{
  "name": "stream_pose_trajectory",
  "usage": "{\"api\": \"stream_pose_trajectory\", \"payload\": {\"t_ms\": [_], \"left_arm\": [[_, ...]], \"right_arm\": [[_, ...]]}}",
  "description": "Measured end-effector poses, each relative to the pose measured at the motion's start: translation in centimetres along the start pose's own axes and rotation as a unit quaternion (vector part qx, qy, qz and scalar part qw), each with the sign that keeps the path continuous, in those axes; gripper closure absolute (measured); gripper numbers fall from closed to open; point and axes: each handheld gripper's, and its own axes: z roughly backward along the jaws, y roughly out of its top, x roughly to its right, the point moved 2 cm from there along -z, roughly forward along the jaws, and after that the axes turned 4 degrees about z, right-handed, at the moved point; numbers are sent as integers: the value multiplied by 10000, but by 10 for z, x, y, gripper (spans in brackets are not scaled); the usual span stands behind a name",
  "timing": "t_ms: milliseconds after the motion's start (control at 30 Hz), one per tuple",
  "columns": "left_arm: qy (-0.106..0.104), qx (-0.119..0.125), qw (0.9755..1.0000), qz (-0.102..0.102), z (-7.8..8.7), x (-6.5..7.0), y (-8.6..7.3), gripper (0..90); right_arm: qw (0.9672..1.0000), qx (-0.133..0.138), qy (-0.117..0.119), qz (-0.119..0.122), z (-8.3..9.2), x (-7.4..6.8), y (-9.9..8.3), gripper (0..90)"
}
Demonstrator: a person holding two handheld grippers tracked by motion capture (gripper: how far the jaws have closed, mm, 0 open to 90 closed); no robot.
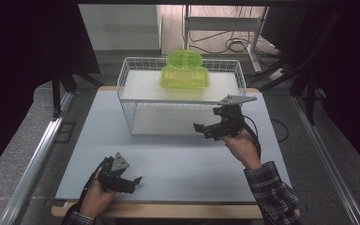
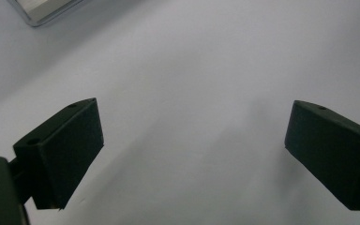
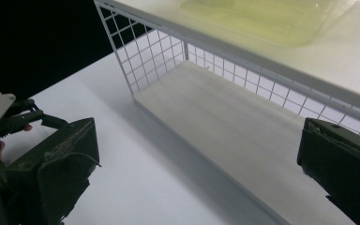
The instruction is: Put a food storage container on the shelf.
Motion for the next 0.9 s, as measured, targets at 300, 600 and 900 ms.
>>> {"api": "stream_pose_trajectory", "payload": {"t_ms": [300, 600, 900], "left_arm": [[-5, 0, 10000, 0, 0, 0, 0, 44], [-5, -2, 10000, 0, 0, 0, 0, 44], [-36, 32, 10000, 55, 0, 0, 0, 42]], "right_arm": [[9999, -44, -94, 82, -2, 0, -17, 0], [9995, -132, -184, 234, -5, -5, -31, 0], [9992, -205, -249, 247, -7, -6, -45, 0]]}}
